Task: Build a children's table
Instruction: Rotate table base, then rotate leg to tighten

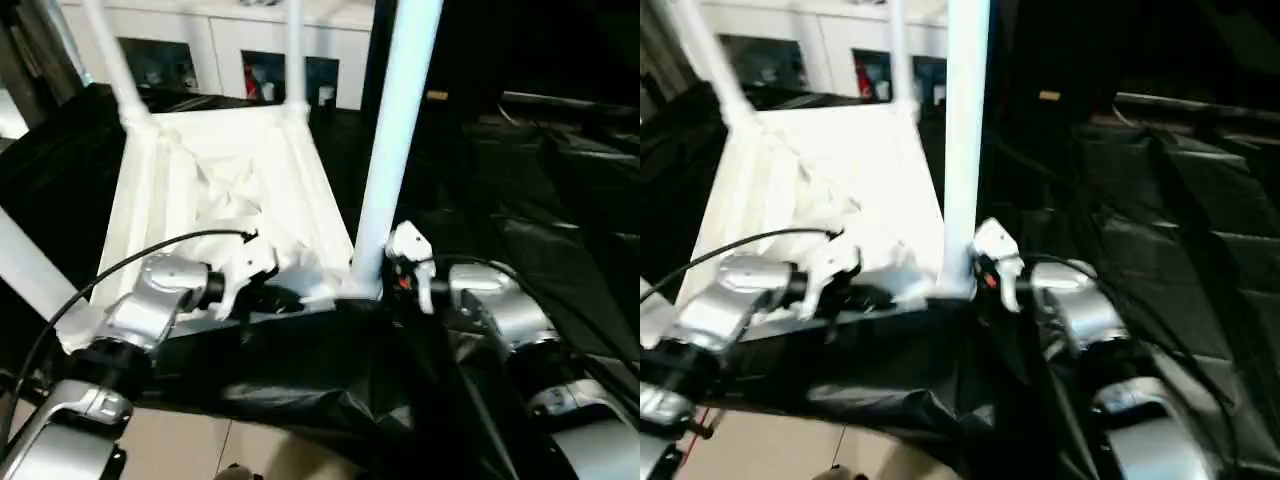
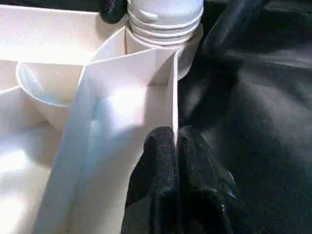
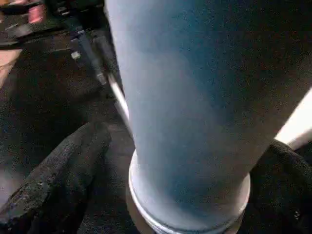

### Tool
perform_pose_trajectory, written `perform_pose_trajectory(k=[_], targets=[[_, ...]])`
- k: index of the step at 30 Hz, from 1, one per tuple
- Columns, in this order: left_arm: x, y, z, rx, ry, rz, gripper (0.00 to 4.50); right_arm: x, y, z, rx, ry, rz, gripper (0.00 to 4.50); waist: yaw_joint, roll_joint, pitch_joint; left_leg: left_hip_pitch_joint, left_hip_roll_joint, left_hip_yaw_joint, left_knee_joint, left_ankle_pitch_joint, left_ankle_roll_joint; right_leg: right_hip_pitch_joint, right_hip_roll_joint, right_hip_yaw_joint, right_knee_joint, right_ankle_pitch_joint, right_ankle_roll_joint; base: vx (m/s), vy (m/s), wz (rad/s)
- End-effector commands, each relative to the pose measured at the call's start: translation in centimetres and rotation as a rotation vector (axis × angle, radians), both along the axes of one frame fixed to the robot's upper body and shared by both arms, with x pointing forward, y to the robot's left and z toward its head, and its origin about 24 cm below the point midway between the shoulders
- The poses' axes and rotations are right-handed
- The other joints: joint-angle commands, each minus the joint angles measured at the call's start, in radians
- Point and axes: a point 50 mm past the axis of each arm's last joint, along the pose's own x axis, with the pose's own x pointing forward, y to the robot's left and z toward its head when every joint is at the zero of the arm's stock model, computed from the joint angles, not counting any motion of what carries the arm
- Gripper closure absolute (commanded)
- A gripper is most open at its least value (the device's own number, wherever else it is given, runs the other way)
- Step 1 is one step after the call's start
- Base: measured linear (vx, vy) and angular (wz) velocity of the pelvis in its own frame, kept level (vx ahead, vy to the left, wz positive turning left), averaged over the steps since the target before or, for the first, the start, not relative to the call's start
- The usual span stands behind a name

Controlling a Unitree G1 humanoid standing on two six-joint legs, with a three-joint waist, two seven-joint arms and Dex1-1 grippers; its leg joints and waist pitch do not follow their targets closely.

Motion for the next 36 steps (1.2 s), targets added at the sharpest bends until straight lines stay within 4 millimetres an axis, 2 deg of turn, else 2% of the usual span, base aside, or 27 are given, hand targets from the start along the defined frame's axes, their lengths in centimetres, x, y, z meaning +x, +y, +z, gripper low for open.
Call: perform_pose_trajectory(k=[1,3,6,9,11,15,16,20,21,23,24,25,27,29,31,32,33,34,36], targets=[[-0.5,-0.7,0.3,-0.031,0.007,-0.076,4.5,-0.2,0.4,0.2,-0.005,-0.009,0.033,0.33,0.003,0.0,-0.068,0.013,0.032,-0.009,-0.062,-0.171,0.049,0.059,-0.078,0.049,-0.058,-0.183,-0.224,0.0,0.0,0.0],[-0.5,-0.6,0.3,-0.028,0.018,-0.087,4.5,-0.1,0.7,0.3,0.014,-0.006,0.033,0.4,0.003,0.001,-0.067,0.013,0.032,-0.011,-0.064,-0.184,0.036,0.058,-0.078,0.049,-0.06,-0.214,-0.214,0.0,0.0,0.0],[-0.5,-0.5,0.3,-0.028,0.02,-0.086,4.5,-0.1,0.8,0.4,0.026,-0.001,0.039,0.78,0.003,-0.001,-0.068,0.012,0.031,-0.011,-0.063,-0.184,0.028,0.059,-0.078,0.05,-0.059,-0.22,-0.207,0.0,0.0,0.0],[-0.7,-0.4,0.2,-0.029,0.034,-0.086,4.5,-0.4,1.0,0.3,0.04,0.017,0.058,0.89,0.004,-0.003,-0.069,0.011,0.031,-0.011,-0.061,-0.174,0.032,0.06,-0.078,0.05,-0.057,-0.207,-0.207,0.0,0.0,0.0],[-0.7,-0.4,0.1,-0.028,0.038,-0.088,4.5,-0.5,1.0,0.2,0.041,0.025,0.066,1.22,0.004,-0.003,-0.069,0.01,0.03,-0.011,-0.061,-0.168,0.034,0.06,-0.078,0.05,-0.056,-0.201,-0.208,0.0,0.0,0.0],[-0.7,-0.5,0.0,-0.041,0.047,-0.079,4.5,-0.7,1.2,-0.1,0.069,0.056,0.063,1.41,0.005,-0.004,-0.069,0.01,0.03,-0.011,-0.06,-0.164,0.036,0.059,-0.078,0.05,-0.056,-0.205,-0.207,0.0,0.0,0.0],[-0.6,-0.6,0.0,-0.045,0.042,-0.068,4.5,-0.7,1.3,-0.2,0.079,0.059,0.046,1.54,0.005,-0.001,-0.069,0.01,0.031,-0.012,-0.061,-0.167,0.035,0.059,-0.078,0.049,-0.056,-0.211,-0.206,0.0,0.0,0.0],[0.4,-1.3,0.0,-0.059,0.0,0.039,4.5,-0.3,1.8,-0.7,0.108,0.058,-0.075,1.76,0.004,-0.002,-0.065,0.012,0.029,-0.012,-0.063,-0.192,0.022,0.057,-0.078,0.05,-0.063,-0.252,-0.196,0.0,0.0,0.0],[0.5,-1.4,0.0,-0.063,-0.002,0.049,4.5,-0.2,1.9,-0.8,0.108,0.057,-0.093,1.76,0.002,-0.003,-0.063,0.012,0.028,-0.013,-0.064,-0.202,0.018,0.056,-0.078,0.05,-0.066,-0.273,-0.191,0.0,0.0,0.0],[1.6,-2.7,0.2,-0.097,-0.03,0.165,4.5,0.8,2.9,-1.7,0.111,0.06,-0.311,1.77,-0.004,-0.004,-0.059,0.018,0.022,-0.015,-0.065,-0.237,-0.003,0.051,-0.081,0.051,-0.08,-0.387,-0.16,0.0,0.0,0.0],[1.9,-3.1,0.3,-0.105,-0.039,0.19,4.5,1.0,3.2,-2.0,0.113,0.067,-0.369,1.78,-0.009,-0.007,-0.058,0.017,0.02,-0.018,-0.067,-0.243,-0.015,0.053,-0.082,0.05,-0.083,-0.437,-0.14,0.0,0.0,0.0],[2.1,-3.6,0.3,-0.103,-0.045,0.208,4.5,1.1,3.6,-2.2,0.117,0.073,-0.417,1.78,-0.011,-0.007,-0.057,0.016,0.019,-0.021,-0.068,-0.249,-0.018,0.055,-0.084,0.047,-0.086,-0.464,-0.129,0.0,0.0,0.0],[2.6,-4.4,0.4,-0.097,-0.062,0.26,4.5,1.3,4.4,-2.5,0.109,0.073,-0.486,1.78,-0.018,-0.006,-0.056,0.023,0.015,-0.021,-0.065,-0.268,-0.015,0.047,-0.083,0.045,-0.101,-0.549,-0.088,0.0,0.0,0.0],[3.6,-5.9,0.5,-0.091,-0.087,0.362,4.5,1.6,5.7,-3.1,0.088,0.076,-0.612,1.78,-0.02,-0.006,-0.057,0.026,0.013,-0.021,-0.062,-0.269,-0.008,0.042,-0.082,0.044,-0.105,-0.558,-0.084,0.0,0.0,0.0],[3.8,-6.6,0.6,-0.1,-0.097,0.392,4.5,1.7,6.4,-3.0,0.094,0.073,-0.645,1.78,-0.025,-0.004,-0.058,0.024,0.012,-0.022,-0.065,-0.269,-0.009,0.044,-0.079,0.041,-0.104,-0.552,-0.081,0.0,0.0,0.0],[4.0,-7.1,0.7,-0.106,-0.103,0.41,4.5,1.8,6.9,-3.0,0.099,0.071,-0.66,1.78,-0.027,-0.004,-0.057,0.026,0.014,-0.022,-0.065,-0.283,-0.008,0.04,-0.077,0.04,-0.107,-0.547,-0.083,0.0,0.0,0.0],[4.0,-8.4,0.8,-0.119,-0.113,0.41,4.5,1.7,7.9,-2.7,0.121,0.067,-0.638,1.78,-0.026,-0.004,-0.057,0.026,0.014,-0.023,-0.066,-0.292,-0.003,0.04,-0.077,0.04,-0.106,-0.539,-0.084,0.0,0.0,0.0],[3.9,-8.9,0.9,-0.123,-0.119,0.39,4.5,1.7,8.0,-2.5,0.134,0.059,-0.62,1.44,-0.025,-0.005,-0.058,0.025,0.014,-0.022,-0.066,-0.291,0.003,0.041,-0.078,0.041,-0.106,-0.522,-0.088,0.0,0.0,0.0],[3.7,-9.3,0.9,-0.128,-0.125,0.36,4.5,1.7,8.1,-2.2,0.17,0.081,-0.596,1.08,-0.024,-0.004,-0.06,0.021,0.016,-0.023,-0.068,-0.281,0.013,0.046,-0.077,0.043,-0.1,-0.481,-0.098,0.0,0.0,0.0]])
